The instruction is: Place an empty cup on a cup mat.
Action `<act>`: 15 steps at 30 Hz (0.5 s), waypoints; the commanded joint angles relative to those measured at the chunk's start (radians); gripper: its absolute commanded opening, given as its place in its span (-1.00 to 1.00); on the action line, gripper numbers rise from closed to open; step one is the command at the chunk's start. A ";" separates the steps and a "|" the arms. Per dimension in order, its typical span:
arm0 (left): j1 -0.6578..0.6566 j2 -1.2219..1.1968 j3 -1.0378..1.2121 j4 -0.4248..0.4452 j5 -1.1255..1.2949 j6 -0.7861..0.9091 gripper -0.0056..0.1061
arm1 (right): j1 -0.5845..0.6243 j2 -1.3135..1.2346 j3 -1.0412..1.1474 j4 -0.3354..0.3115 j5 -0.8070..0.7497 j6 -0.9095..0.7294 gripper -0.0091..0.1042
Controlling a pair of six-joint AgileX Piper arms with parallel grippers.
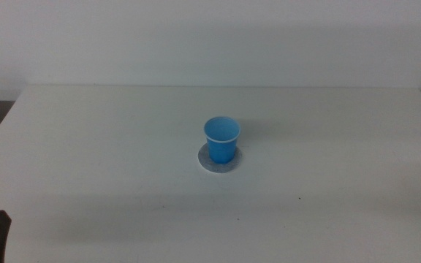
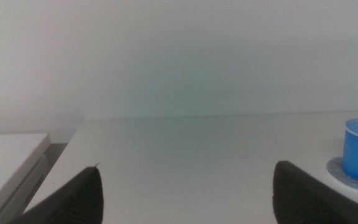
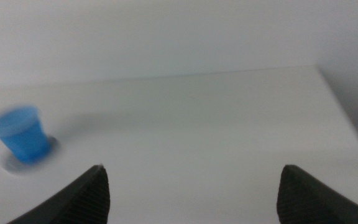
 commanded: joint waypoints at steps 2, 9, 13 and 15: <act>-0.001 -0.004 0.000 -0.002 -0.013 -0.003 0.78 | 0.000 -0.111 0.074 -0.160 -0.015 -0.004 0.65; -0.001 -0.004 0.000 -0.002 -0.013 -0.003 0.78 | 0.000 -0.283 0.179 -0.239 -0.015 -0.004 0.65; -0.001 -0.004 0.000 -0.002 -0.013 -0.003 0.78 | 0.000 -0.305 0.257 -0.247 -0.024 -0.004 0.65; -0.001 -0.004 0.000 -0.002 -0.013 -0.003 0.78 | 0.000 -0.305 0.265 -0.244 -0.022 -0.004 0.65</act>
